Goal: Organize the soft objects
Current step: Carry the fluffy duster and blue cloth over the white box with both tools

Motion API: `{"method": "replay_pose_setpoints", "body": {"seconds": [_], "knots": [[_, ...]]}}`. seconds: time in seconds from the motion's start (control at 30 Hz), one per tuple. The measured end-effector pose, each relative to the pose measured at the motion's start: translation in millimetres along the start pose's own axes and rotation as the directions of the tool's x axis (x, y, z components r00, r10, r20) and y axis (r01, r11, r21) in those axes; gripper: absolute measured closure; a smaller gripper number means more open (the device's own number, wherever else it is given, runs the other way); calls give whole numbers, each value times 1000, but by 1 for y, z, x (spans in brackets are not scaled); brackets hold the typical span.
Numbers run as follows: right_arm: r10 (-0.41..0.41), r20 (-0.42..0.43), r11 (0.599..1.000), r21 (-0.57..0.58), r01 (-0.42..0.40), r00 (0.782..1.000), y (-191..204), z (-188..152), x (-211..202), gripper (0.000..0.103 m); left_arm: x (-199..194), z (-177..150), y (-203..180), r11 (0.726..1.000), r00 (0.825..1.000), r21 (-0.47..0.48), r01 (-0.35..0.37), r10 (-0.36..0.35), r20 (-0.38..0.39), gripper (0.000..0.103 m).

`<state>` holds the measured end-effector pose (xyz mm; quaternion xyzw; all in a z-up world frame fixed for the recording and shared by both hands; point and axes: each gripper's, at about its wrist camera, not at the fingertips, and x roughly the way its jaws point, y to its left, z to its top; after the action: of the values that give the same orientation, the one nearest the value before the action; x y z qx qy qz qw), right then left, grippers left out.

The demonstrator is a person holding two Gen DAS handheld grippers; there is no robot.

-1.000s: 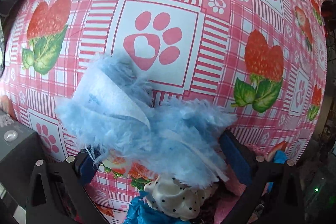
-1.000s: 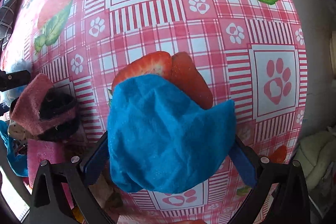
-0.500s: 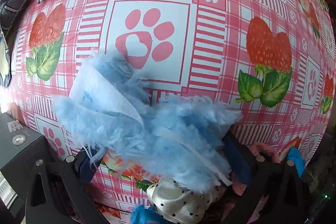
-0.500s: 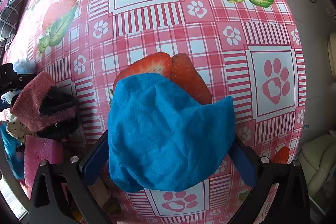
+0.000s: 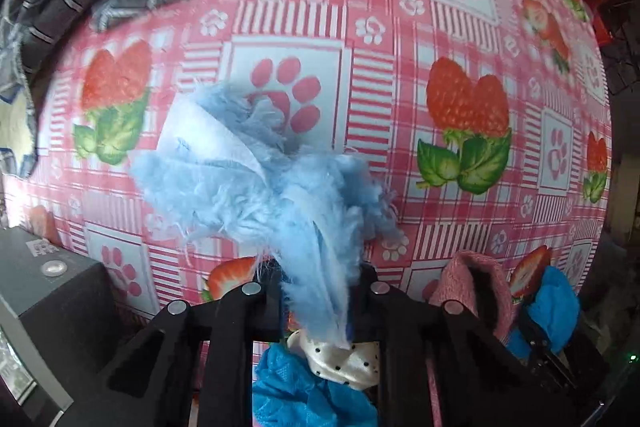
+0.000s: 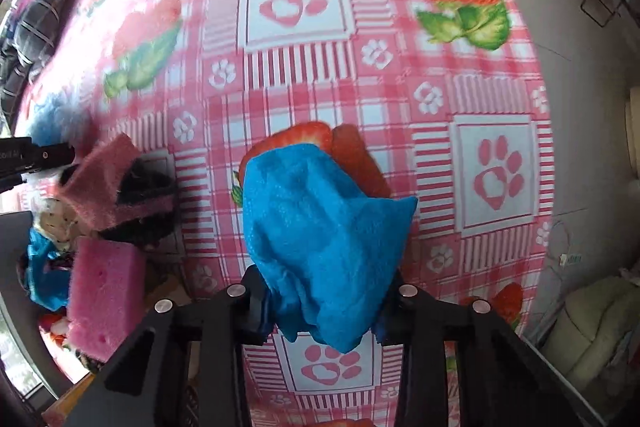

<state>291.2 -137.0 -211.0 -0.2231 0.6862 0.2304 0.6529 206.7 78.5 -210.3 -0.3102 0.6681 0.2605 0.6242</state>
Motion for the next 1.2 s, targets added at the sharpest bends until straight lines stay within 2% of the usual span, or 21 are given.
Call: {"method": "replay_pose_setpoints", "body": {"seconds": [0.1,0.27,0.37,0.6,0.7,1.0,1.2], "knots": [[32,21,999,7,-32,999,-8,-2,-17,66,-23,-8,-1,999,997,24,-31,29,68,82],[65,42,997,30,-66,997,-21,-5,-42,66,-59,-25,-6,997,989,66,-32,22,149,82],[72,48,997,20,-73,996,-33,-8,-54,66,-82,-44,-16,990,977,117,-74,48,206,82],[91,54,996,-1,-91,994,-48,-27,-80,66,-109,-79,-16,982,964,159,-99,55,259,81],[91,63,996,-30,-89,994,-52,-43,-91,66,-121,-93,-17,981,957,154,-116,69,281,81],[131,64,987,-106,-124,989,-45,-64,-106,66,-149,-151,-4,986,944,78,-146,115,310,81],[185,81,957,-243,-160,979,-20,-77,-135,66,-154,-192,8,989,943,9,-150,140,302,81]]}}
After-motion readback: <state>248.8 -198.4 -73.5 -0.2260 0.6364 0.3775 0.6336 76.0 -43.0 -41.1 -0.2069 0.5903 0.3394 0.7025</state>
